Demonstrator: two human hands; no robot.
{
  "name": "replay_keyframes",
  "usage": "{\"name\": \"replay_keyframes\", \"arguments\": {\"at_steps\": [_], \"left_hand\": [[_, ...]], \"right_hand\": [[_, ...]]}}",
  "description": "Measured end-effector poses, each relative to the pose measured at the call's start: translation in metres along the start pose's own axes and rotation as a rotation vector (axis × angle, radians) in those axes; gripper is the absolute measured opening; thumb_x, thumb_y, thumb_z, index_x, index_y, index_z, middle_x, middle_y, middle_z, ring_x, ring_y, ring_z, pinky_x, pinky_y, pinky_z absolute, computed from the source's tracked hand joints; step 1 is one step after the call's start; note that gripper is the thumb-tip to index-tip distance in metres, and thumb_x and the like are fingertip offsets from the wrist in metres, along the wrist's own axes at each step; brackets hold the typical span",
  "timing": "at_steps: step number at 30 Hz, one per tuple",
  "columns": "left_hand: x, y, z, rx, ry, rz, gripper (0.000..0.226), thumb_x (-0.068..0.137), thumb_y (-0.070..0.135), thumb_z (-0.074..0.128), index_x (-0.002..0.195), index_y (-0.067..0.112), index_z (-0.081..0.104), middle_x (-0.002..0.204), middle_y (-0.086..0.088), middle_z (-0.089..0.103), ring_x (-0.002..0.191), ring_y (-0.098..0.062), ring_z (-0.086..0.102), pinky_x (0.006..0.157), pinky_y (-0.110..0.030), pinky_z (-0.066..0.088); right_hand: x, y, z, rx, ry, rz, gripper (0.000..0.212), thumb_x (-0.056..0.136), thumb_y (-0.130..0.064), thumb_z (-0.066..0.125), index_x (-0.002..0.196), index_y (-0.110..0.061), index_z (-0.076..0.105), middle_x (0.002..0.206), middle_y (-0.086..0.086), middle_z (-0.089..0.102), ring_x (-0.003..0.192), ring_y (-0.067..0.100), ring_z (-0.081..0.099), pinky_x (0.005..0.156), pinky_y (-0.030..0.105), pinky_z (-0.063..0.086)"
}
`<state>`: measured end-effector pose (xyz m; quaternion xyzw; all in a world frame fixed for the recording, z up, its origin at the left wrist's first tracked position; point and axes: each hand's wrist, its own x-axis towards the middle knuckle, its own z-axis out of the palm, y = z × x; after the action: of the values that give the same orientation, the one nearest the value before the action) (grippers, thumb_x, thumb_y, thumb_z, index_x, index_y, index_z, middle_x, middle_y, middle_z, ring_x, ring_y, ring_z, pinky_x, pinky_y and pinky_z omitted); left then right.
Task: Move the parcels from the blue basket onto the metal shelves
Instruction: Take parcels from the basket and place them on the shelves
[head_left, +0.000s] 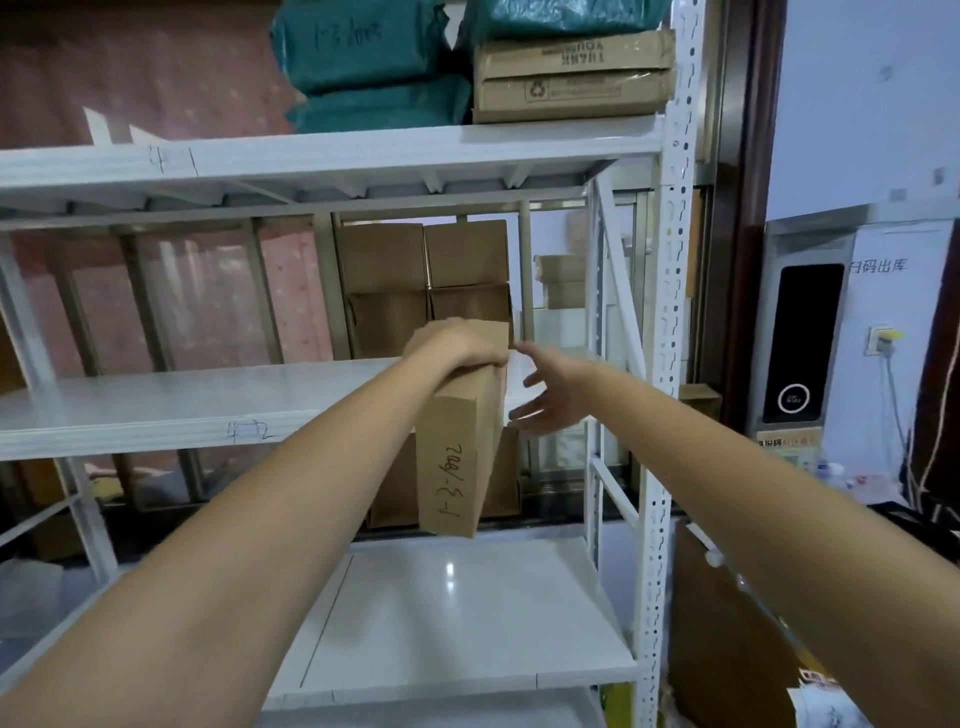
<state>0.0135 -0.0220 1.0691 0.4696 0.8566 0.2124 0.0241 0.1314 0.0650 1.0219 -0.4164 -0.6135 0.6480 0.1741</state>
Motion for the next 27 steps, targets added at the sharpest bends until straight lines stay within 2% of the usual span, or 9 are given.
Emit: {"name": "replay_keyframes", "arguments": {"at_steps": [4, 7, 11, 14, 16, 18, 20, 22, 27], "left_hand": [[-0.010, 0.021, 0.006, 0.135, -0.061, 0.142, 0.043, 0.055, 0.049, 0.070, 0.073, 0.016, 0.049, 0.079, -0.003, 0.059, 0.072, -0.022, 0.060, 0.064, -0.033, 0.052], [-0.010, 0.027, 0.003, -0.076, -0.207, 0.239, 0.028, 0.075, 0.034, 0.072, 0.087, 0.013, 0.058, 0.087, -0.004, 0.060, 0.071, -0.019, 0.059, 0.069, -0.031, 0.055], [-0.013, 0.017, -0.014, -0.447, -0.402, 0.201, 0.059, 0.078, 0.049, 0.067, 0.123, 0.013, 0.053, 0.113, -0.002, 0.063, 0.086, -0.015, 0.068, 0.100, -0.041, 0.040], [-0.002, -0.008, -0.014, -0.710, -0.178, 0.097, 0.061, 0.083, 0.042, 0.061, 0.130, 0.008, 0.045, 0.117, -0.008, 0.066, 0.079, -0.017, 0.067, 0.072, -0.031, 0.051], [0.006, -0.030, -0.007, -0.736, -0.106, -0.014, 0.054, 0.082, 0.041, 0.058, 0.125, 0.010, 0.049, 0.118, -0.008, 0.065, 0.093, -0.020, 0.063, 0.071, -0.029, 0.048], [0.007, -0.047, -0.004, -0.834, -0.305, -0.160, 0.047, 0.076, 0.047, 0.064, 0.110, 0.015, 0.057, 0.116, -0.009, 0.064, 0.102, -0.027, 0.061, 0.077, -0.036, 0.048], [0.005, -0.055, -0.004, -1.019, -0.487, -0.255, 0.049, 0.070, 0.047, 0.073, 0.105, 0.016, 0.057, 0.099, -0.016, 0.070, 0.088, -0.035, 0.068, 0.072, -0.044, 0.054], [0.005, -0.056, -0.003, -1.108, -0.498, -0.238, 0.045, 0.073, 0.043, 0.073, 0.105, 0.017, 0.055, 0.085, -0.015, 0.072, 0.075, -0.033, 0.071, 0.063, -0.041, 0.056], [0.006, -0.062, -0.004, -1.184, -0.386, -0.289, 0.039, 0.076, 0.041, 0.069, 0.102, 0.017, 0.053, 0.094, -0.011, 0.063, 0.086, -0.029, 0.062, 0.065, -0.037, 0.050]], "right_hand": [[-0.011, -0.009, 0.017, 0.185, -0.120, -0.002, 0.097, 0.062, -0.077, 0.066, 0.128, -0.007, 0.050, 0.127, 0.017, 0.057, 0.105, 0.039, 0.061, 0.071, 0.046, 0.060], [-0.013, 0.003, 0.013, 0.241, -0.073, -0.072, 0.090, 0.059, -0.076, 0.069, 0.115, -0.007, 0.061, 0.103, 0.014, 0.067, 0.091, 0.032, 0.069, 0.076, 0.040, 0.059], [-0.016, 0.022, -0.008, 0.211, -0.044, -0.195, 0.064, 0.074, -0.070, 0.058, 0.105, -0.014, 0.065, 0.087, 0.014, 0.072, 0.074, 0.031, 0.071, 0.065, 0.040, 0.060], [-0.023, 0.025, -0.023, 0.340, -0.003, -0.207, 0.044, 0.081, -0.058, 0.050, 0.094, -0.017, 0.059, 0.062, 0.010, 0.069, 0.052, 0.027, 0.067, 0.051, 0.034, 0.055], [-0.026, 0.023, -0.032, 0.398, -0.005, -0.246, 0.042, 0.084, -0.057, 0.046, 0.090, -0.018, 0.057, 0.060, 0.010, 0.068, 0.051, 0.026, 0.067, 0.048, 0.032, 0.054], [-0.027, 0.021, -0.038, 0.402, -0.001, -0.263, 0.042, 0.086, -0.058, 0.043, 0.092, -0.018, 0.056, 0.060, 0.009, 0.067, 0.051, 0.025, 0.067, 0.047, 0.030, 0.054], [-0.027, 0.020, -0.040, 0.392, 0.013, -0.236, 0.042, 0.085, -0.059, 0.044, 0.090, -0.018, 0.055, 0.059, 0.009, 0.065, 0.051, 0.024, 0.066, 0.046, 0.026, 0.052], [-0.025, 0.019, -0.039, 0.379, 0.031, -0.180, 0.044, 0.082, -0.061, 0.047, 0.088, -0.018, 0.054, 0.061, 0.008, 0.064, 0.054, 0.024, 0.066, 0.045, 0.023, 0.050], [-0.012, 0.006, -0.028, 0.346, 0.007, -0.143, 0.046, 0.080, -0.060, 0.053, 0.098, -0.017, 0.056, 0.073, 0.010, 0.065, 0.061, 0.025, 0.068, 0.048, 0.025, 0.054]]}}
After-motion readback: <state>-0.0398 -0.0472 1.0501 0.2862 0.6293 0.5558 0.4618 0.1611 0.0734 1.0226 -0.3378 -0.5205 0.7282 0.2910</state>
